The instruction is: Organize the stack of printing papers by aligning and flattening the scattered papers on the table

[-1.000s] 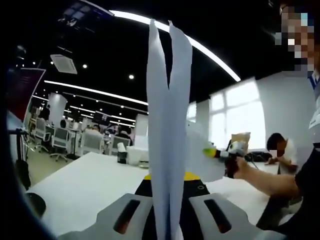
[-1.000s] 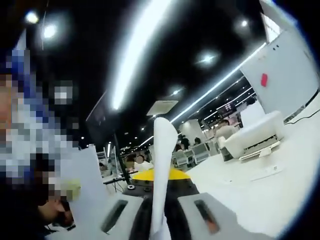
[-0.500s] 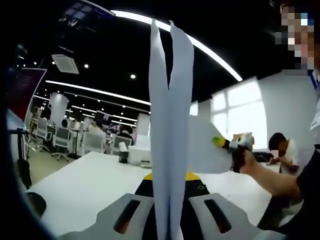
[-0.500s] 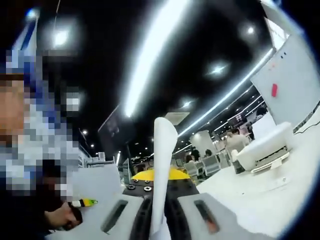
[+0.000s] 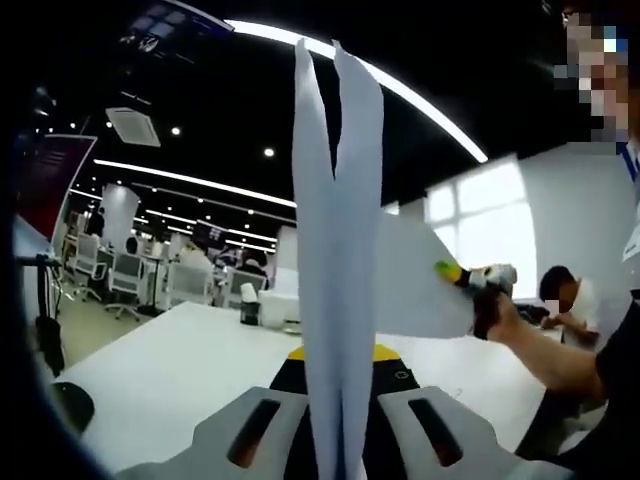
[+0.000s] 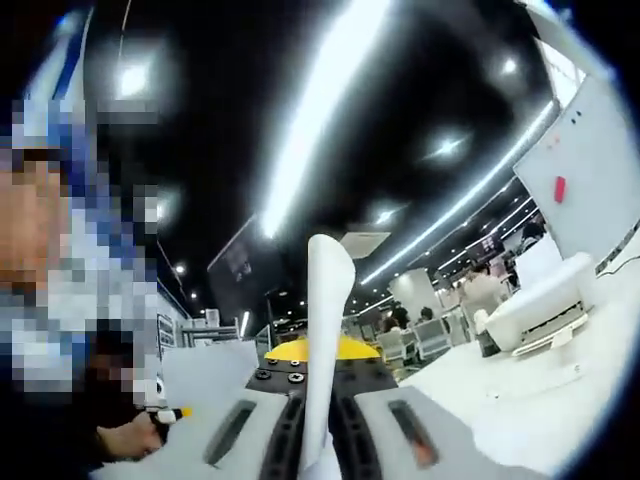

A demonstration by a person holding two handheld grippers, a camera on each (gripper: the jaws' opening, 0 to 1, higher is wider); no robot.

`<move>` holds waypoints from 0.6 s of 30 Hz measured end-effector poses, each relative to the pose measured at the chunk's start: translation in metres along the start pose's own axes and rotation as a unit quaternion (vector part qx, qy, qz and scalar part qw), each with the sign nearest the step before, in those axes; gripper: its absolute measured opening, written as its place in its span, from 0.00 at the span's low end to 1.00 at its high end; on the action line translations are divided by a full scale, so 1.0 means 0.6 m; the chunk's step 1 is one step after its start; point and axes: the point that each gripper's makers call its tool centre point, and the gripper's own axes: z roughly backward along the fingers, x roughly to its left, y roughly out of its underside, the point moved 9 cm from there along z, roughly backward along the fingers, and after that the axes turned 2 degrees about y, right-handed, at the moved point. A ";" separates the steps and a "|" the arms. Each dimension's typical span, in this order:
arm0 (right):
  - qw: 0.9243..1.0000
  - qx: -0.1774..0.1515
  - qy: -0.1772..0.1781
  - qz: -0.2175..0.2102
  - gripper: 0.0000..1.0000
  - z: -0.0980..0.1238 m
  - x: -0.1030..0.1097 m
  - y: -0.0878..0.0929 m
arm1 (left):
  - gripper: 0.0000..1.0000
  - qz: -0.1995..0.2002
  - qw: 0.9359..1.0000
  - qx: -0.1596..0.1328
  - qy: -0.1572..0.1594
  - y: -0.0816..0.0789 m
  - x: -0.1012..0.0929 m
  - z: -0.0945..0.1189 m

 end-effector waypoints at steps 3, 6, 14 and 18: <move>1.000 -0.005 -0.008 0.000 0.00 0.000 0.010 -0.008 | 0.06 0.001 1.000 -0.001 0.000 0.001 0.000 0.000; 1.000 -0.003 -0.011 0.009 0.00 0.000 0.017 -0.014 | 0.06 0.001 1.000 -0.001 -0.002 0.001 0.002 0.001; 0.999 -0.030 -0.029 0.002 0.00 0.001 0.037 -0.032 | 0.06 0.002 1.000 -0.002 -0.004 0.002 0.003 0.000; 0.998 -0.045 -0.033 0.008 0.00 -0.001 0.047 -0.036 | 0.06 0.003 1.000 -0.004 -0.006 0.003 0.004 0.000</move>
